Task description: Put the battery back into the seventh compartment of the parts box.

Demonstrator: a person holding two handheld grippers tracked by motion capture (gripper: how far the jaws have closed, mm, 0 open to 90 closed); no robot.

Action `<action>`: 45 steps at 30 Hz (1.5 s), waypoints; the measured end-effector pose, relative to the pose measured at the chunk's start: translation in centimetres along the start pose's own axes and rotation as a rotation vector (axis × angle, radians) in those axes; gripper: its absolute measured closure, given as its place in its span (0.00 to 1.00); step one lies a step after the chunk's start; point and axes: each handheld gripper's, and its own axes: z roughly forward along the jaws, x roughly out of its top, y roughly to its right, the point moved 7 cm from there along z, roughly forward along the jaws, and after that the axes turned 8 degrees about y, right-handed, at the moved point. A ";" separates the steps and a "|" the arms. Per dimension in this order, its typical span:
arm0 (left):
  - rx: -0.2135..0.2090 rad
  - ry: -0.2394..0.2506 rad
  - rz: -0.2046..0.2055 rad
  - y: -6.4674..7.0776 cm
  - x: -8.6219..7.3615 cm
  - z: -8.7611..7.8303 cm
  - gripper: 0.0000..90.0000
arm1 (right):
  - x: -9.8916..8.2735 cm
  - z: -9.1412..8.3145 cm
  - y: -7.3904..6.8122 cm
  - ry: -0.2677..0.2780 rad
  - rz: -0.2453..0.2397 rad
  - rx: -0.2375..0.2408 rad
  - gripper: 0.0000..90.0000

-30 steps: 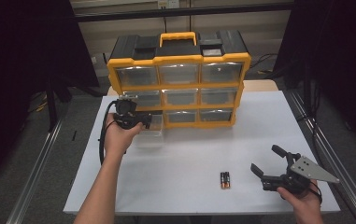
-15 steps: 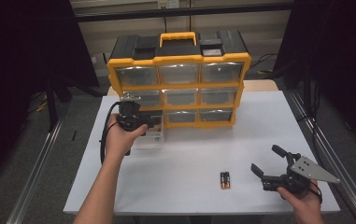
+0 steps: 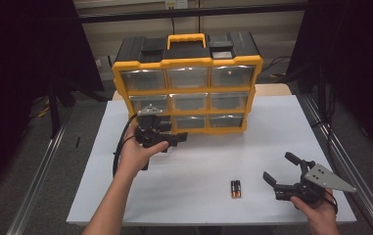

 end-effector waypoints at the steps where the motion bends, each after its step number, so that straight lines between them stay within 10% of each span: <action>1: -0.009 0.005 -0.001 0.2 -0.1 0.1 0.26 | 0.0 0.0 0.0 0.000 0.000 0.000 0.02; 45: -0.219 -0.024 0.062 7.4 -5.6 4.1 0.12 | 0.0 0.0 -0.1 -0.001 -0.006 0.000 0.02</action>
